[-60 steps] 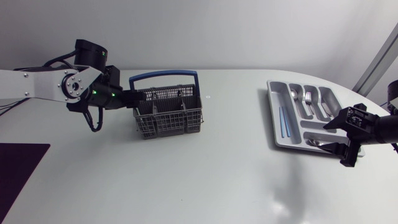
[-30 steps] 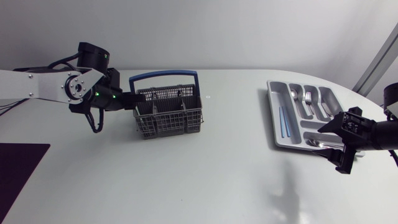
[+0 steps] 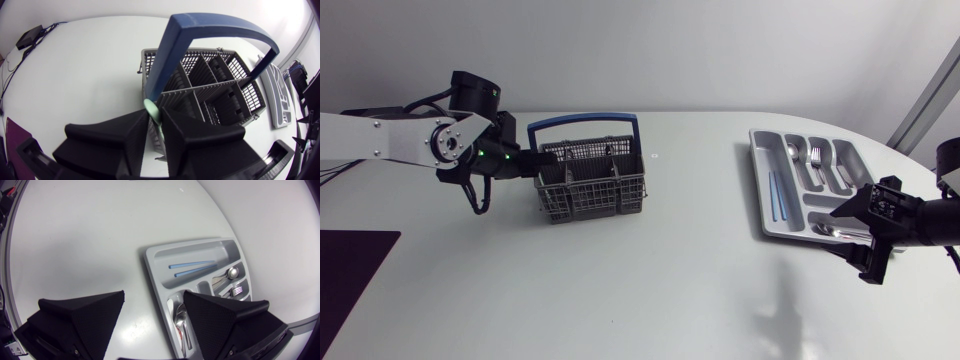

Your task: Unload the cutlery basket into the drawer organizer.

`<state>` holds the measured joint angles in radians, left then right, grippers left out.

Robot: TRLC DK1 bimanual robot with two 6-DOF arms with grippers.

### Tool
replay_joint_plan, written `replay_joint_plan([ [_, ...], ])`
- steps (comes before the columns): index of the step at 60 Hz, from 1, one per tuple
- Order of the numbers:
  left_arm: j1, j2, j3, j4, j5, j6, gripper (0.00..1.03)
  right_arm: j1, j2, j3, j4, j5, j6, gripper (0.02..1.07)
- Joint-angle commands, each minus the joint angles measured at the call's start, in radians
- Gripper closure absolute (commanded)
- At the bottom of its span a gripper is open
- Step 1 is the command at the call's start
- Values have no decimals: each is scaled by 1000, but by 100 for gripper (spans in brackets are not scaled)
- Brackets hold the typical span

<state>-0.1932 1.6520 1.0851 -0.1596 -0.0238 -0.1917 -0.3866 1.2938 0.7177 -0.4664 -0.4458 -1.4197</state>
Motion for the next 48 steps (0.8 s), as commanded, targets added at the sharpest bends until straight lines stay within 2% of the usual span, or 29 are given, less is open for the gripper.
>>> replay_joint_plan([
  [1, -8, 2, -21, 8, -4, -26, 89, 9, -11, -32, 11, -4, 8, 21],
  [11, -20, -41, -51, 29, -18, -23, 97, 12, -16, -38, 11, -4, 8, 21],
  [26, -55, -112, -100, 58, -25, 9, 98, 15, -25, -49, 12, -1, 7, 21],
  [43, -216, -287, -152, 141, -79, 169, 98, 45, -97, -57, -3, -4, 34, 21],
  [48, -235, -351, -146, 150, -80, 205, 98, 74, -133, -41, -35, -4, 74, 21],
])
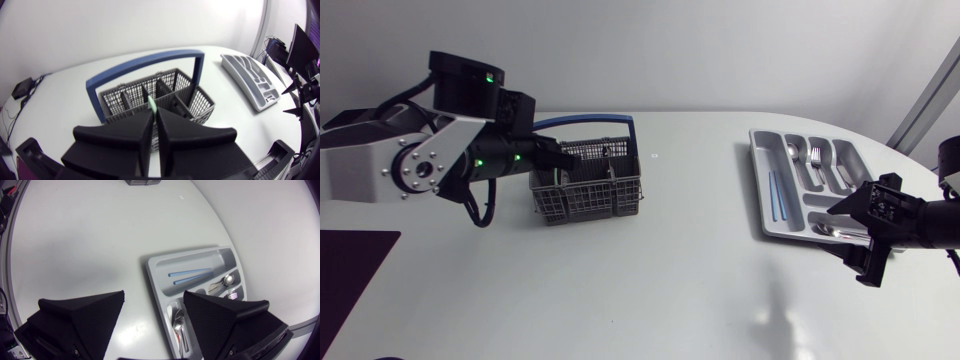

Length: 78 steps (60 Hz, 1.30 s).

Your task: Unload the cutlery basket into the drawer organizer.

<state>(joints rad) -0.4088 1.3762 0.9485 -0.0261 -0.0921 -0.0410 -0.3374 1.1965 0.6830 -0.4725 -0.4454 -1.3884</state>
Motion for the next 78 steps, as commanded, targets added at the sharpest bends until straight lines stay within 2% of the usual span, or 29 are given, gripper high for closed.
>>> replay_joint_plan([
  [1, -22, -86, -8, 15, -12, 61, 98, 34, -41, -2, -38, -6, 52, 21],
  [10, -53, -192, 9, -21, -1, 87, 98, 115, -100, 33, -98, -9, 161, 18],
  [16, -62, -243, 12, -47, 68, 84, 98, 175, -140, 56, -126, -18, 235, 18],
  [31, -90, -293, 21, -107, 299, 70, 100, 339, -141, 151, -183, -81, 447, 18],
  [33, -84, -272, 33, -123, 371, 56, 100, 382, -124, 170, -190, -95, 485, 18],
  [38, -74, -221, 53, -149, 479, 56, 100, 440, -95, 194, -196, -115, 532, 18],
  [49, -61, -141, 61, -155, 624, 64, 100, 545, -23, 245, -181, -167, 629, 18],
  [59, -51, -77, 73, -163, 759, 81, 100, 644, 31, 260, -110, -197, 718, 18],
  [67, -56, -42, 81, -172, 818, 99, 100, 709, 81, 279, -68, -242, 776, 18],
  [78, -96, -20, 98, -187, 851, 110, 100, 799, 143, 306, -6, -256, 832, 19],
])
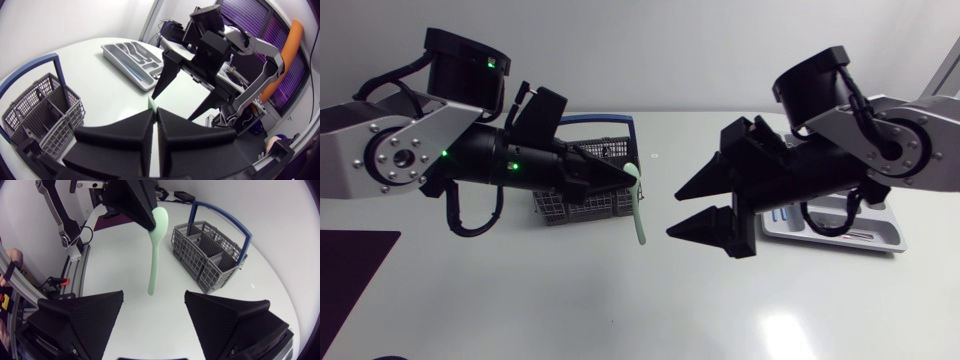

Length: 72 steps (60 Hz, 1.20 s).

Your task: Unload the cutlery basket into the drawer organizer.

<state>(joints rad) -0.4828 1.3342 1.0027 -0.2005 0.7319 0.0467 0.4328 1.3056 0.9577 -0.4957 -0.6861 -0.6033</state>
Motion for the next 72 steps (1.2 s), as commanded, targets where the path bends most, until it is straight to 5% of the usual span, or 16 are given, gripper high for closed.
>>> replay_joint_plan([
  [1, -27, 22, 45, -14, 29, 22, 100, 32, 40, 35, 19, -16, 50, 19],
  [42, -53, 14, 54, -62, 58, 30, 100, 87, 70, 59, 80, -72, 59, 93],
  [59, -42, -3, 50, -60, 60, 32, 99, 107, 77, 36, 69, -58, 62, 101],
  [65, -37, -7, 56, -62, 60, 32, 80, 110, 73, 29, 68, -50, 62, 101],
  [72, -17, -24, 77, -62, 58, 30, 42, 101, 75, 16, 55, -33, 54, 101],
])
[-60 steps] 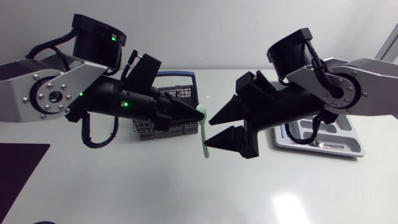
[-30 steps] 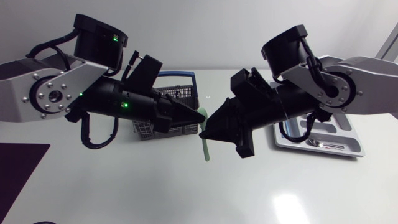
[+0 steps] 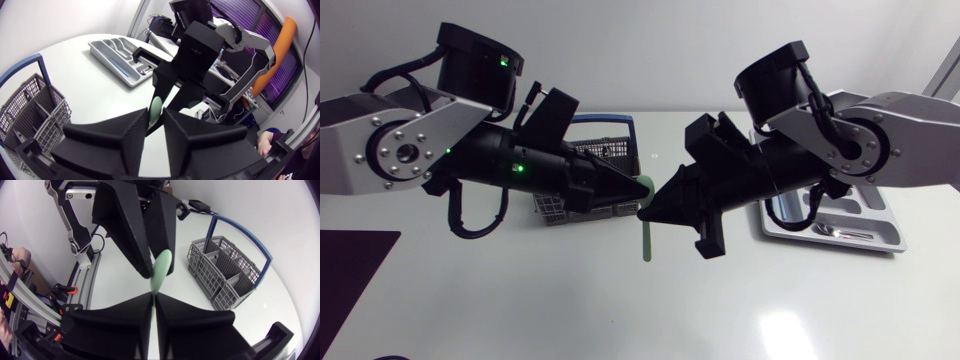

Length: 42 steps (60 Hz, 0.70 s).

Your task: Unload the cutlery basket into the drawer organizer.

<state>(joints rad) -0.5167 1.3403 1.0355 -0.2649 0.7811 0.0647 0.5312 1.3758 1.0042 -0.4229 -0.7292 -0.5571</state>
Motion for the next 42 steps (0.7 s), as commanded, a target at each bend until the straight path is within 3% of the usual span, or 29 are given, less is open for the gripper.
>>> replay_joint_plan([
  [1, 23, -32, 49, 3, 7, 11, 39, 0, 3, -33, -19, 14, 3, 101],
  [6, 46, -39, 67, 3, -11, 7, 26, -17, -3, -56, -33, 50, -26, 101],
  [10, 60, -46, 78, 1, -31, 6, 23, -48, -20, -76, -51, 80, -58, 101],
  [22, 119, -49, 121, -33, -166, 11, 20, -254, -83, -142, -96, 192, -199, 101],
  [26, 129, -27, 141, -86, -253, 46, 20, -352, -89, -159, -116, 244, -282, 101],
  [30, 139, -21, 141, -108, -275, 63, 20, -439, -109, -177, -109, 286, -346, 101],
  [42, 167, -16, 104, -142, -441, 139, 20, -749, -112, -200, -27, 387, -553, 101],
])
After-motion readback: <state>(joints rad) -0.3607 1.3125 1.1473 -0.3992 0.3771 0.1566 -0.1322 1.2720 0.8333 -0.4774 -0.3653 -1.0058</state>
